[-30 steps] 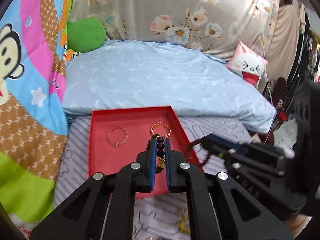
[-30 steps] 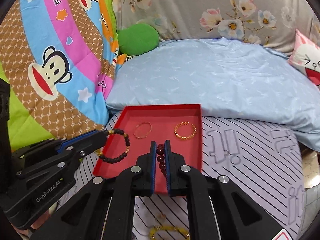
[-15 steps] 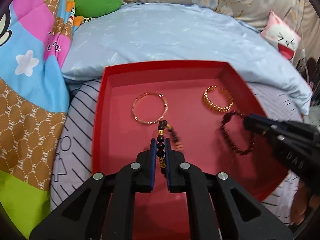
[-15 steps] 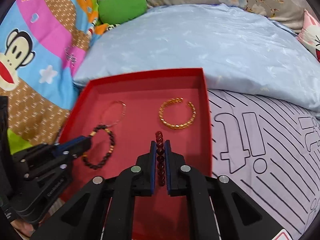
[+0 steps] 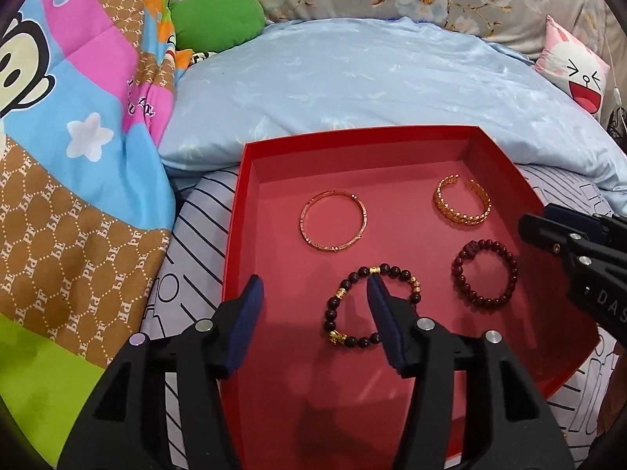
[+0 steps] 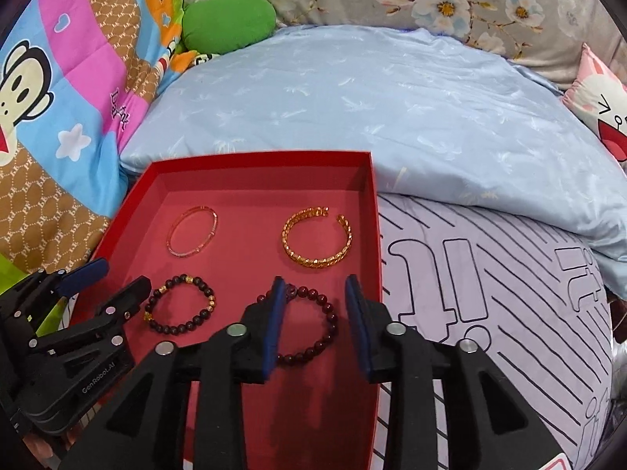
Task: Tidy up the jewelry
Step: 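Lower both bead bracelets into the red tray and open both tools, then return the left tool to the sheet and grasp the yellow bead bracelet, then lift the yellow bead bracelet with the left tool while the right tool grasps the yellow crystal bracelet, then lower both yellow bracelets into the red tray and open both tools, then withdraw both open tools from the tray toward the remaining jewelry, then grasp the dark garnet bead strand with the left tool while the right tool grasps a gold ring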
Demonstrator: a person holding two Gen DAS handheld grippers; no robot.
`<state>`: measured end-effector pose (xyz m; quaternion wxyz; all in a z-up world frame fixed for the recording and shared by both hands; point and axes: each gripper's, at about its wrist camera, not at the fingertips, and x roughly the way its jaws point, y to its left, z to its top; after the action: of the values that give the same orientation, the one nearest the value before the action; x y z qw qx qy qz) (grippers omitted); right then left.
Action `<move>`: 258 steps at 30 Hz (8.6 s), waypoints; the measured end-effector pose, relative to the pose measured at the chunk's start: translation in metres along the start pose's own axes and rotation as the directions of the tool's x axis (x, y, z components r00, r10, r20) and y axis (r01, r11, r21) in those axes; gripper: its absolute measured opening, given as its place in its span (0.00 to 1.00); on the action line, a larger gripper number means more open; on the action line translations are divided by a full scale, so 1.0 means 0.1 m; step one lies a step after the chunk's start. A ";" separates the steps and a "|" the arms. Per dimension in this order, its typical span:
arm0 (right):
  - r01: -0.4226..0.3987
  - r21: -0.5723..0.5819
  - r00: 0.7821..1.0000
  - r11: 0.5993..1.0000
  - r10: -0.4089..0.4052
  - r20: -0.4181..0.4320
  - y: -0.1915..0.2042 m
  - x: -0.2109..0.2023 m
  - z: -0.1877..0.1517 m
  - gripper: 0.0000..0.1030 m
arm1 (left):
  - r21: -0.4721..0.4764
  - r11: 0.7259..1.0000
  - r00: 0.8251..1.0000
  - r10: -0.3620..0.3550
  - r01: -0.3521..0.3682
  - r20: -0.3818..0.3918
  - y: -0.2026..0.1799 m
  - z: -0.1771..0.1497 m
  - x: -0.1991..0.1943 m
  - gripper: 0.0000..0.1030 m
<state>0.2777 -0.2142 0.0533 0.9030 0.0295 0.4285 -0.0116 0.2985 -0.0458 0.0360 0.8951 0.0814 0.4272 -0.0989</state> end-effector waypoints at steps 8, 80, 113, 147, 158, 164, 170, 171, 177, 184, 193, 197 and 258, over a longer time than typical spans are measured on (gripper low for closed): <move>-0.019 -0.011 0.998 1.000 0.019 0.056 0.04 -0.42 -0.09 0.32 | 0.000 1.000 0.999 -0.009 0.009 0.042 -0.01 -0.03 -0.35 0.51; -0.001 0.055 0.997 0.998 0.005 -0.079 -0.14 -1.04 -1.93 0.09 | -0.057 0.990 0.989 -0.136 0.132 -0.066 -0.11 -2.06 -1.22 0.07; -0.058 -0.032 0.992 0.998 0.062 0.107 0.03 -1.69 -1.05 0.09 | 0.071 0.957 0.949 -0.288 0.281 0.125 -0.38 -0.90 -1.94 0.07; -0.062 0.044 0.997 0.997 0.063 -0.036 0.02 -0.27 -0.54 0.10 | -0.019 0.995 0.994 -0.095 0.094 -0.051 -0.07 -0.50 -0.26 0.07; -0.040 0.008 0.998 0.999 0.041 -0.043 0.12 -0.22 -0.57 0.10 | 0.009 1.000 0.999 -0.018 0.019 -0.043 -0.14 -0.51 -0.25 0.07; -0.022 0.057 1.000 0.998 0.023 -0.010 0.06 -0.27 -0.56 0.29 | -0.010 1.000 0.999 -0.012 0.011 -0.044 -0.14 -0.51 -0.26 0.18; -0.029 0.054 1.000 0.998 0.029 0.004 0.07 -0.36 -0.55 0.30 | -0.008 1.000 1.000 0.002 -0.002 -0.020 -0.16 -0.49 -0.34 0.34; -0.030 0.054 1.000 0.998 0.030 0.006 0.07 -0.37 -0.56 0.30 | -0.009 1.000 1.000 0.000 0.000 -0.018 -0.17 -0.49 -0.35 0.34; -0.027 0.034 0.999 0.999 0.026 0.027 0.12 -0.53 -0.62 0.30 | -0.012 1.000 1.000 -0.001 0.001 0.000 -0.17 -0.50 -0.48 0.34; -0.037 0.045 0.999 0.998 0.035 0.030 0.08 -0.70 -0.76 0.30 | -0.027 1.000 1.000 -0.008 0.008 0.015 -0.14 -0.59 -0.67 0.36; -0.037 0.040 0.999 0.999 0.036 0.011 0.06 -0.91 -1.11 0.30 | -0.051 0.998 0.999 -0.047 0.048 0.006 -0.16 -0.96 -0.98 0.43; -0.036 0.035 0.999 0.999 0.036 -0.004 0.06 -1.00 -1.30 0.30 | -0.048 0.997 0.998 -0.066 0.066 -0.005 -0.22 -1.17 -1.11 0.46; -0.082 0.015 0.989 0.997 0.083 -0.121 0.31 -0.48 -1.45 0.30 | -0.055 0.979 0.975 -0.201 0.196 -0.094 -0.46 -1.88 -1.07 0.13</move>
<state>0.1369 -0.1740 0.0005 0.8748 0.0525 0.4810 0.0254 0.0806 -0.0353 0.0000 0.8600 0.0230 0.4791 -0.1740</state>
